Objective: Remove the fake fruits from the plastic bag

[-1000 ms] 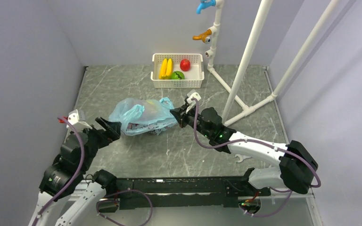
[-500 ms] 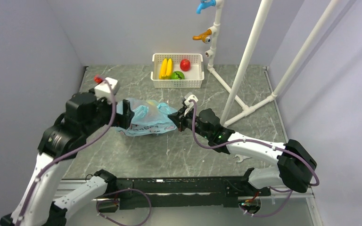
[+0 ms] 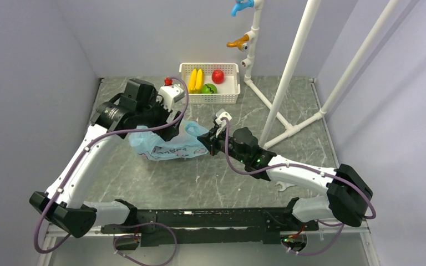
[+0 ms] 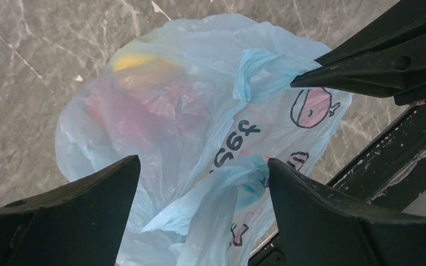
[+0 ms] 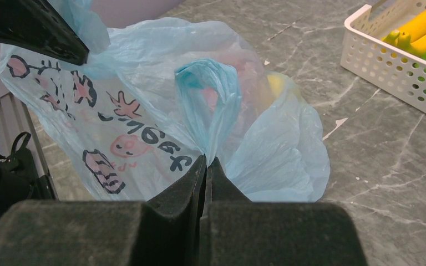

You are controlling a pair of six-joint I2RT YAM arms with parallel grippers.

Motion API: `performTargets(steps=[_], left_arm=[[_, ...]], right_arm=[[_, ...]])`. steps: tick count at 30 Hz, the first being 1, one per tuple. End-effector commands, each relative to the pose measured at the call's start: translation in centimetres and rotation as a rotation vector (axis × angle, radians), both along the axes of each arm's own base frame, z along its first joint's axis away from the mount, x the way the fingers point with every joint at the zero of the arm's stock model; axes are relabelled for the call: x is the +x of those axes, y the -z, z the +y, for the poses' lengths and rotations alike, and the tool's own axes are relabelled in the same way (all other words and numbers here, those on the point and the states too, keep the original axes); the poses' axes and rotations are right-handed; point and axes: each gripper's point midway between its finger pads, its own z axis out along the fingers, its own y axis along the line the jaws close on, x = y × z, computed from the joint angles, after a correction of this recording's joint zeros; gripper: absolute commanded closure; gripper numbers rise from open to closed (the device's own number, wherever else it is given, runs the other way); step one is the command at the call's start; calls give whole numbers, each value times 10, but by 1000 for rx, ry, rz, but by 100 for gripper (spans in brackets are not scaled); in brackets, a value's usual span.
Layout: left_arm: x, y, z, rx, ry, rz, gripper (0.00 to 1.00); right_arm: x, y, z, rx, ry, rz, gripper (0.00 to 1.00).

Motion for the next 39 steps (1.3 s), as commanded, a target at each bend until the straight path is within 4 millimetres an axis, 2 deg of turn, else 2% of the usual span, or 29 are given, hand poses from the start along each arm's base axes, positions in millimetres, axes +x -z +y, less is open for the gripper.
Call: performTargets(steps=[1, 4, 8, 9, 10, 11, 12, 14, 16, 18, 21, 24, 25, 28, 29, 30, 32, 33, 35, 36, 39], left_arm=[[-11, 3, -10, -35, 69, 38, 11], [-21, 15, 4, -13, 5, 61, 19], [-37, 22, 19, -11, -71, 79, 47], [-40, 28, 21, -6, -77, 90, 55], [-42, 33, 25, 5, -95, 84, 69], [-40, 38, 32, 31, -137, 73, 95], [-34, 41, 47, 78, -226, 48, 100], [-15, 37, 90, 144, -544, -56, 100], [-14, 28, 122, 86, -844, -142, 100], [-15, 14, 132, -53, -977, -222, 100], [-20, -12, 111, -369, -942, -261, 100], [-36, -35, 79, -683, -809, -243, 100], [-41, -40, 66, -755, -742, -229, 100], [-52, -44, 58, -870, -665, -247, 100], [-55, -44, 55, -880, -626, -270, 100], [-56, -44, 53, -889, -586, -298, 100], [-60, -35, 50, -860, -534, -320, 100], [-61, -31, 48, -845, -508, -329, 100], [-61, -24, 45, -813, -472, -343, 100], [-60, -20, 44, -799, -463, -343, 100], [-60, -17, 41, -762, -429, -350, 100]], right_arm=[[0, -33, 3, 64, -7, -62, 100], [-1, -34, 3, 64, -12, -61, 100], [0, -36, 2, 64, -1, -65, 100], [1, -35, 2, 63, 2, -62, 100], [1, -35, 2, 62, 2, -62, 100], [2, -36, 2, 64, 6, -59, 100], [3, -36, 2, 68, 16, -55, 100], [9, -34, -1, 64, 65, -50, 100], [15, -27, -5, 43, 145, -55, 100], [22, -16, -14, -2, 268, -71, 100], [11, 0, -26, -47, 359, -80, 100], [-6, 17, -36, -63, 354, -29, 100], [-11, 24, -37, -77, 337, -6, 97], [-28, 49, -40, -171, 276, 92, 84], [-35, 54, -38, -191, 238, 120, 76], [-43, 57, -36, -211, 190, 147, 64], [-58, 54, -31, -231, 109, 191, 48], [-64, 43, -26, -216, 65, 198, 38], [-69, 30, -27, -231, 40, 204, 24], [-67, 20, -28, -232, 53, 194, 17], [-49, -17, -35, -261, 144, 140, 7]])
